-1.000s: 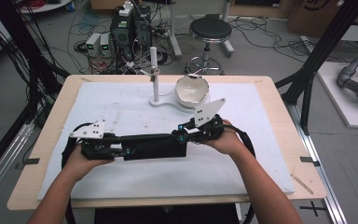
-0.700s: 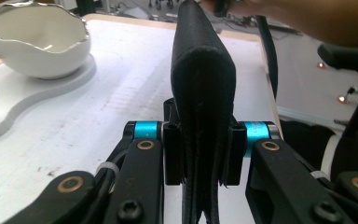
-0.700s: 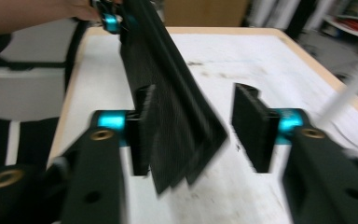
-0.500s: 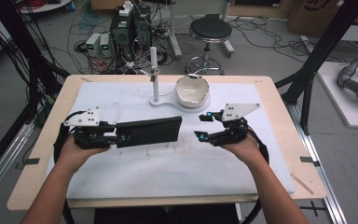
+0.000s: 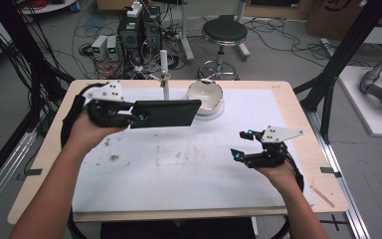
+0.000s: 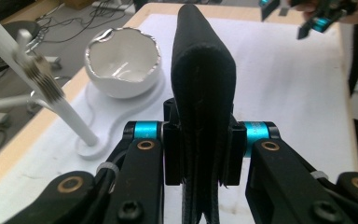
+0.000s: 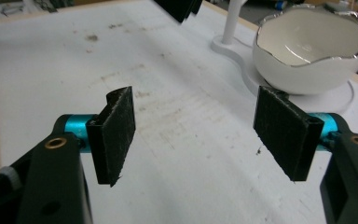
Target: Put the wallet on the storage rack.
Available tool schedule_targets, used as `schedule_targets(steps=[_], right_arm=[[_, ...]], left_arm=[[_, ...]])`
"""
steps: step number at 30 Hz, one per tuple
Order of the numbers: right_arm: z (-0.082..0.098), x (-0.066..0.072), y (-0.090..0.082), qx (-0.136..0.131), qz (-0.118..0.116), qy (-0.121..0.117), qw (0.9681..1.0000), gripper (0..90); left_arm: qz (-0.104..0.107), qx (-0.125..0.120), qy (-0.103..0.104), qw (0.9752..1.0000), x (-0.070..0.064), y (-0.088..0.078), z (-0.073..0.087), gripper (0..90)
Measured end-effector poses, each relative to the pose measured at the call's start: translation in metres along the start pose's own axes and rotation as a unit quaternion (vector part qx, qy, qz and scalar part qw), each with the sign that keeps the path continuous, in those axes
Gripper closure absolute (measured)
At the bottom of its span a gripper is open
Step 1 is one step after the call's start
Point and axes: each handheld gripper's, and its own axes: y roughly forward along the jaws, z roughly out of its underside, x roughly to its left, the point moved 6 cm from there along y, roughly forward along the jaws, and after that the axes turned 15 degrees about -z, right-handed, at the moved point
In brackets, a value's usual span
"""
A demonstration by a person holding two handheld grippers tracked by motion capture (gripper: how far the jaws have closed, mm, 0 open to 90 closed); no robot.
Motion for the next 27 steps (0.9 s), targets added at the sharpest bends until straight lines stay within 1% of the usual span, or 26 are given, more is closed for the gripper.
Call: schedule_targets(steps=[3, 5, 9, 10, 14, 16, 18, 23, 26, 27], right_arm=[[0.0, -0.001, -0.002, -0.005, 0.006, 0.003, 1.0, 29.8], [-0.002, -0.001, -0.004, -0.013, 0.008, 0.002, 0.9999, 29.7], [-0.002, -0.003, -0.007, -0.021, 0.013, 0.002, 0.9997, 29.2], [-0.002, -0.003, -0.008, -0.022, 0.016, 0.001, 0.9996, 29.1], [-0.003, -0.005, -0.009, -0.028, 0.014, 0.005, 0.9995, 29.1], [-0.002, -0.006, -0.008, -0.029, 0.013, 0.005, 0.9995, 29.1], [-0.002, -0.006, -0.009, -0.03, 0.012, 0.006, 0.9995, 29.1], [-0.002, -0.008, -0.01, -0.038, 0.011, 0.009, 0.9992, 29.2], [-0.001, -0.009, -0.01, -0.039, 0.009, 0.01, 0.9991, 29.2], [-0.001, -0.009, -0.01, -0.04, 0.008, 0.011, 0.9991, 29.2]], left_arm=[[-0.011, 0.014, 0.013, 0.9998, 0.007, 0.008, -0.017, 75.5], [-0.016, 0.023, 0.021, 0.9994, 0.012, 0.015, -0.025, 75.5], [-0.023, 0.054, 0.038, 0.9976, 0.021, 0.032, -0.042, 75.4], [-0.024, 0.062, 0.044, 0.9968, 0.022, 0.036, -0.046, 75.4], [-0.026, 0.085, 0.065, 0.9939, 0.026, 0.054, -0.062, 75.4], [-0.027, 0.097, 0.075, 0.9921, 0.027, 0.064, -0.068, 75.4], [-0.028, 0.11, 0.087, 0.9897, 0.028, 0.077, -0.074, 75.4], [-0.025, 0.134, 0.089, 0.9867, 0.031, 0.107, -0.078, 75.4], [-0.021, 0.142, 0.083, 0.9861, 0.031, 0.123, -0.078, 75.3], [-0.019, 0.149, 0.082, 0.9853, 0.031, 0.128, -0.077, 75.4]])
